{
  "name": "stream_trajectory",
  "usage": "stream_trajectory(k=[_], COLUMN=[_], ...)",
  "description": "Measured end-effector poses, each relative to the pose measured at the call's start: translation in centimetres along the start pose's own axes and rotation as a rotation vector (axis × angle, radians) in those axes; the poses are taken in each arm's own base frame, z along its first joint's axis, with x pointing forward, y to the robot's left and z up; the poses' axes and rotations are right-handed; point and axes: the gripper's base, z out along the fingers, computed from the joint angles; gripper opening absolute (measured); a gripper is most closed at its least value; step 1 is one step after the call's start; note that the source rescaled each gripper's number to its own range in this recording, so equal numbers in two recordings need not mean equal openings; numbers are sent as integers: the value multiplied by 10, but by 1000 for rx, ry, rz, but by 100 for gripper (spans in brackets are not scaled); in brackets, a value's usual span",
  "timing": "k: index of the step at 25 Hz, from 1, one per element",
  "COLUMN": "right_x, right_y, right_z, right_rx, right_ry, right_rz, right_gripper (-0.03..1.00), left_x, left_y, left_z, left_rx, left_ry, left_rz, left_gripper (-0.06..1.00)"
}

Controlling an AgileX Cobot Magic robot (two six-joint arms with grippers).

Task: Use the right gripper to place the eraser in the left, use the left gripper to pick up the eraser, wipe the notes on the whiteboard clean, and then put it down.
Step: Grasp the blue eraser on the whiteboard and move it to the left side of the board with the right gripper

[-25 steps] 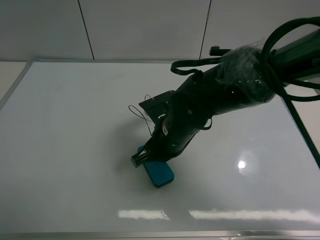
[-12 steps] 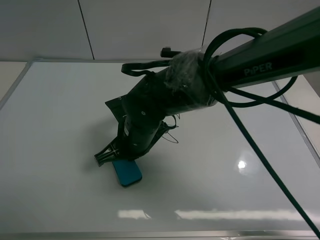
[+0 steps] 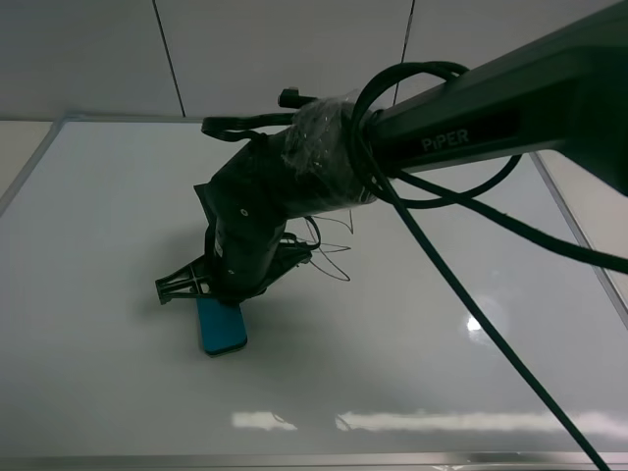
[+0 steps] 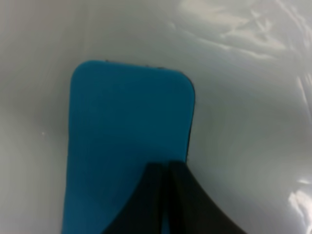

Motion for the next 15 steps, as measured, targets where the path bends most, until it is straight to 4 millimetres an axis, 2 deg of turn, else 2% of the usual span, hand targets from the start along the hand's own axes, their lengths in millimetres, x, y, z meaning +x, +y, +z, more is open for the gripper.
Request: stream_trajectory(k=[15], right_x=[-5], right_y=[3], right_z=[4], right_rx=[-42], right_ry=[-56], right_rz=[190], right_gripper=[0], left_x=[0], left_y=[0], left_z=[0], left_rx=[0], left_ry=[0], left_rz=[0], left_gripper=[100])
